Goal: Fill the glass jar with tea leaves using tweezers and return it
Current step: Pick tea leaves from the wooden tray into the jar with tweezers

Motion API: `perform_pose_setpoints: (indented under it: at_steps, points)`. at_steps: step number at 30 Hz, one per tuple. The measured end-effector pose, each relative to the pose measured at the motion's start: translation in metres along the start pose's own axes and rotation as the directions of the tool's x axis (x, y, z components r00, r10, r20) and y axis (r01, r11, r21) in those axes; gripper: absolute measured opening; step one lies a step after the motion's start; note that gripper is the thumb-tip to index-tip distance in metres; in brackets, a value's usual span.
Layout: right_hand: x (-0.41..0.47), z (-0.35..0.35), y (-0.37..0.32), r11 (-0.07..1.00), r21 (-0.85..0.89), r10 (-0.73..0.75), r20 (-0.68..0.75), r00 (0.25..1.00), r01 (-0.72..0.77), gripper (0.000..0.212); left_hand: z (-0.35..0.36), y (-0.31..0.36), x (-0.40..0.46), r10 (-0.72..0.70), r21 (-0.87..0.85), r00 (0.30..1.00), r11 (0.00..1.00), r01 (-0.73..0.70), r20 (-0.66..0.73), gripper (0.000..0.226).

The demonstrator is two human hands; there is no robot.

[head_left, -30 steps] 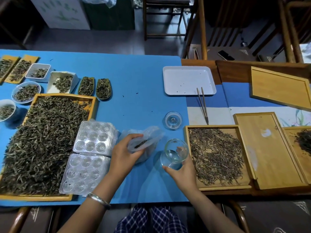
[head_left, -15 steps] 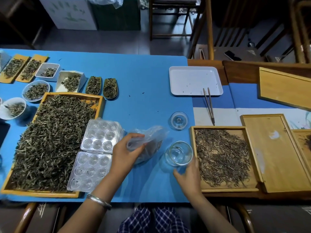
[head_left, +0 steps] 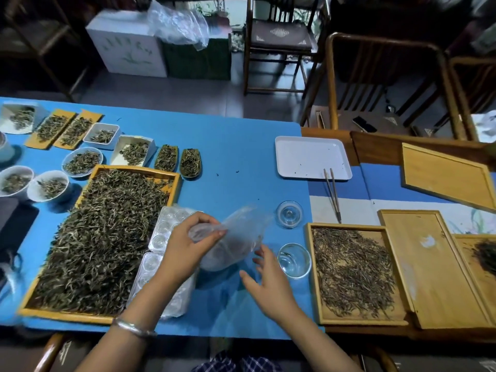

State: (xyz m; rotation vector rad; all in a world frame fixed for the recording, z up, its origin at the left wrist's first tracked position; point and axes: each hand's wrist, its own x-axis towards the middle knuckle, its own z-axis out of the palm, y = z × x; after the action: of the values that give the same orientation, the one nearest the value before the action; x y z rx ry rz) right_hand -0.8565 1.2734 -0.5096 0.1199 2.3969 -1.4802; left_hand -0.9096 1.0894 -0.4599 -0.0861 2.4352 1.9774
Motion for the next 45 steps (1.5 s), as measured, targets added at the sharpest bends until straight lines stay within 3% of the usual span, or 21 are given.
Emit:
perform_pose_setpoints:
  at_steps: [5,12,18,22,26,32,35,38,41,45]
  points:
    - [0.01,0.007,-0.038,0.993,-0.037,-0.114,-0.104,0.988,0.111,0.09,-0.021,0.029,-0.002,-0.004,-0.069,0.998,0.998,0.0,-0.056,0.018]
    - [0.004,0.009,-0.077,0.974,0.012,-0.216,-0.246,0.945,0.225,0.046,-0.029,0.059,-0.003,0.028,-0.175,1.0,0.984,-0.025,0.014,0.038]
    - [-0.002,-0.017,-0.092,0.964,0.059,-0.228,-0.329,0.916,0.261,0.031,-0.034,0.066,0.003,0.042,-0.289,0.985,0.957,0.008,0.169,0.076]
    - [-0.01,-0.042,-0.1,0.965,0.048,-0.217,-0.394,0.893,0.256,0.031,-0.027,0.057,0.004,0.021,-0.174,0.959,0.984,0.03,0.283,0.084]
    - [-0.023,-0.062,-0.104,0.964,0.041,-0.21,-0.484,0.849,0.261,0.038,0.009,0.056,0.003,0.057,-0.03,0.906,0.998,-0.049,0.419,0.076]
    - [-0.052,-0.112,-0.094,0.972,0.089,-0.141,-0.52,0.842,0.218,0.064,0.087,0.083,0.006,0.167,-0.108,0.863,0.986,-0.131,0.477,0.052]
    - [-0.077,-0.151,-0.073,0.965,0.09,-0.153,-0.572,0.806,0.247,0.055,0.126,0.098,0.007,0.193,-0.136,0.827,0.981,-0.142,0.528,0.049]
    - [-0.103,-0.19,-0.036,0.977,0.126,-0.049,-0.647,0.761,0.17,0.051,0.167,0.11,0.004,0.178,-0.161,0.775,0.982,-0.1,0.606,0.045]
    - [-0.121,-0.219,0.002,0.964,0.244,0.059,-0.575,0.816,0.102,0.058,0.209,0.117,-0.005,0.15,-0.166,0.707,0.985,-0.047,0.691,0.051]
    - [-0.13,-0.251,0.045,0.942,0.319,0.103,-0.567,0.817,0.103,0.027,0.269,0.118,-0.012,0.091,-0.136,0.633,0.99,0.023,0.769,0.059]
